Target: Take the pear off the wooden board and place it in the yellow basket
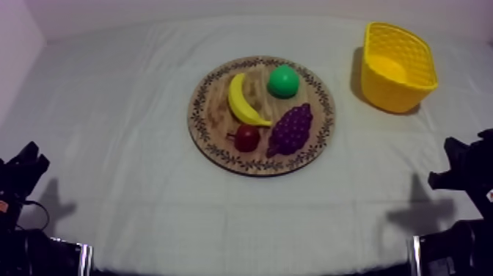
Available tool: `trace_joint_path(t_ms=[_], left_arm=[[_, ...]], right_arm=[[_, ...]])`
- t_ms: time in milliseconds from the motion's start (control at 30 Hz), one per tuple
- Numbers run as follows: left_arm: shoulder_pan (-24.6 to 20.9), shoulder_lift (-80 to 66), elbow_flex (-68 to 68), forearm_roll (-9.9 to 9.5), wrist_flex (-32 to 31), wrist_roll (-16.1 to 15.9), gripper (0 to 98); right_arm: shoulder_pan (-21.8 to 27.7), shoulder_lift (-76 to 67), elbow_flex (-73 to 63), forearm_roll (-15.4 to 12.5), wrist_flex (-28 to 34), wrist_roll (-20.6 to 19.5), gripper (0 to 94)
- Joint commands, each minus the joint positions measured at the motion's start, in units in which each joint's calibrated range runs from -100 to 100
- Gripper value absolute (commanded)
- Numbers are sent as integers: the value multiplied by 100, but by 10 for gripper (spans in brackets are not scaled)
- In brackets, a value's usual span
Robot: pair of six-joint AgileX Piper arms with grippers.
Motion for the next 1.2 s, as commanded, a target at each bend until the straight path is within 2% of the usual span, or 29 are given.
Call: trace_joint_path(t_ms=[0,800,967,1167], left_arm=[[1,-4,0,0,2,-1,1],[1,-4,0,0,2,-1,1],[1,-4,0,0,2,-1,1],[1,-4,0,0,2,-1,1]], right_arm=[[145,-7,-178,-8,593,-816,20],[138,-5,-263,11,678,-886,20],[-71,430,-1562,189,1234,-1087,20],[-595,1881,-3721,372,1761,-1445,19]])
